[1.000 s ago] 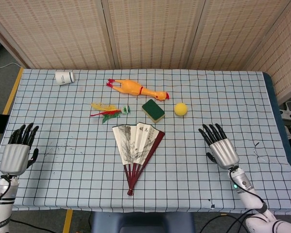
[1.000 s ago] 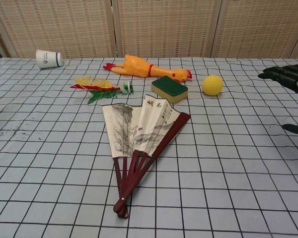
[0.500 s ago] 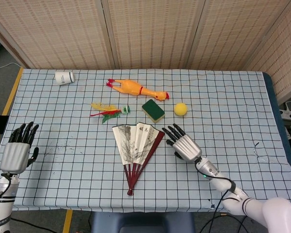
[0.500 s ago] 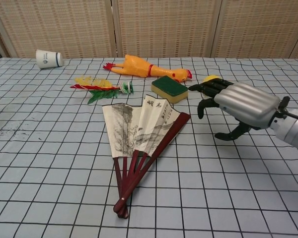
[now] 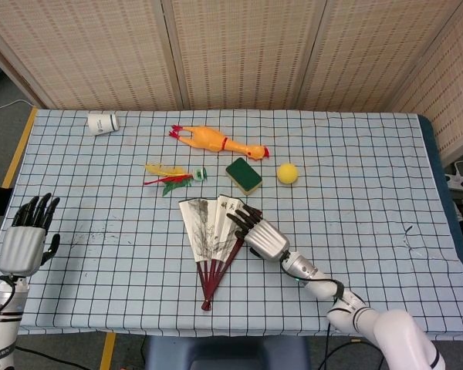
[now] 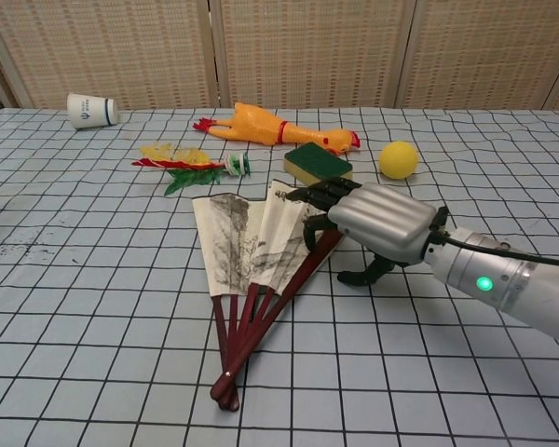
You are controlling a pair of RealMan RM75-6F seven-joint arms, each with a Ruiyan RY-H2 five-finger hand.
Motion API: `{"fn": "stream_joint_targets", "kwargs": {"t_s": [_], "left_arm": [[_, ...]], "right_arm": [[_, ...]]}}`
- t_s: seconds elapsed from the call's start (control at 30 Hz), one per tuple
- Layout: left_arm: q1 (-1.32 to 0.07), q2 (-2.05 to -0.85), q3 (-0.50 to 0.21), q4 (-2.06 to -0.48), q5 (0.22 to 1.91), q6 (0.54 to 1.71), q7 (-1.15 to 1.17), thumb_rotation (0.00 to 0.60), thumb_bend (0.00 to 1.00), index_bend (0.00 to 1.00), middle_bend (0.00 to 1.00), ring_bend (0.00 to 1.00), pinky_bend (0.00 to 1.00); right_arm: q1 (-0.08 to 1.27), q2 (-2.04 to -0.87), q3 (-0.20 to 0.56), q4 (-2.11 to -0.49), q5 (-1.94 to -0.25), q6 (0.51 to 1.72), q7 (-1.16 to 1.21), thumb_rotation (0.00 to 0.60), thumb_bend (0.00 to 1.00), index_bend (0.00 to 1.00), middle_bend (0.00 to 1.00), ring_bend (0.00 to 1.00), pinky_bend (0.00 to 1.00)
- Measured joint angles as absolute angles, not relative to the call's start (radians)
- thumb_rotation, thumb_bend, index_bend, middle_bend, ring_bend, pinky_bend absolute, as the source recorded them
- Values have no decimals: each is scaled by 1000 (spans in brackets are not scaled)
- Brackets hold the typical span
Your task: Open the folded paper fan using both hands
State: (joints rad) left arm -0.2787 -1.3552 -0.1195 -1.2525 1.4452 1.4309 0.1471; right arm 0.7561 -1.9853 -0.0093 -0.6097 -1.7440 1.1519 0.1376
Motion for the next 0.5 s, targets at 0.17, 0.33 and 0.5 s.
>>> {"fn": "stream_joint_targets", "kwargs": {"t_s": [0.17,0.33,0.5], "left_arm": [[-279,-1354,-120,-1254,1442,1427,148,600,458,0,0,0,154],[-277,-1352,-120,-1258,1438,1426,150,600,459,0,0,0,154],[-276,-1352,-121,-1253,1438,1427,145,600,458,0,0,0,154]], "right_arm": [[773,-2008,-12,-588,-1741,1153,147,600,173,381,0,0,0],[786,-2031,-11,-569,-1734,1150,154,600,173,381,0,0,0],[800,-2050,-18,-546,-1731,1138,162,600,189,414,0,0,0]]}}
